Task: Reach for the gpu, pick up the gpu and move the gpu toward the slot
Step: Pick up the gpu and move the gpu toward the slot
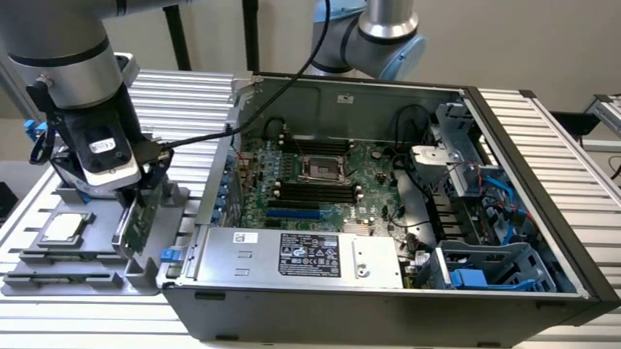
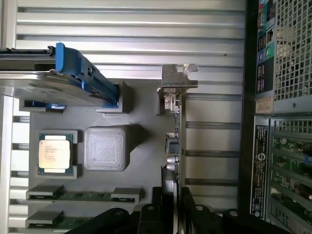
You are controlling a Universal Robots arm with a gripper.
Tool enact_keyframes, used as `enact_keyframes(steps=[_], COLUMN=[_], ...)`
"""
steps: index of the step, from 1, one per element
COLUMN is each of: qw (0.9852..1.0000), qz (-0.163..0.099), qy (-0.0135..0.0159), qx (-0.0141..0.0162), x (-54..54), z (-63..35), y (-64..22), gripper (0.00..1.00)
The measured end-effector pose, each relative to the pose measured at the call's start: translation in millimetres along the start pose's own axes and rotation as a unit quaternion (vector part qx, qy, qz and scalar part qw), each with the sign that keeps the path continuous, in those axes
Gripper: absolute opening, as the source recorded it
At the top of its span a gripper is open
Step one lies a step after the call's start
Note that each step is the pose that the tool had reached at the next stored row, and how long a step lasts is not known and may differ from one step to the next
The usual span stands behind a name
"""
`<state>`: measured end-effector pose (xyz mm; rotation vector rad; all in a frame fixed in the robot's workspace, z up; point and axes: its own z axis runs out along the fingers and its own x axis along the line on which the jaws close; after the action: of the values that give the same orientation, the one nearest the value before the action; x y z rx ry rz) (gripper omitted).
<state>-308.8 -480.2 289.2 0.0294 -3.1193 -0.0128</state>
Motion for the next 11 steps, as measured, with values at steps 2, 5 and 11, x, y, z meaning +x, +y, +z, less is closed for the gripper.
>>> enact_keyframes(steps=[2,5,11], qw=[1.0,1.0,1.0], qz=[0.0,0.0,0.0], qy=[0.0004,0.0008,0.0013], qx=[0.0,0.0,0.0], x=[-1.0,-3.1,-10.0], z=[-9.4,-22.9,-50.3], y=[0.1,0.1,0.2], gripper=[0.26,0.26,0.26])
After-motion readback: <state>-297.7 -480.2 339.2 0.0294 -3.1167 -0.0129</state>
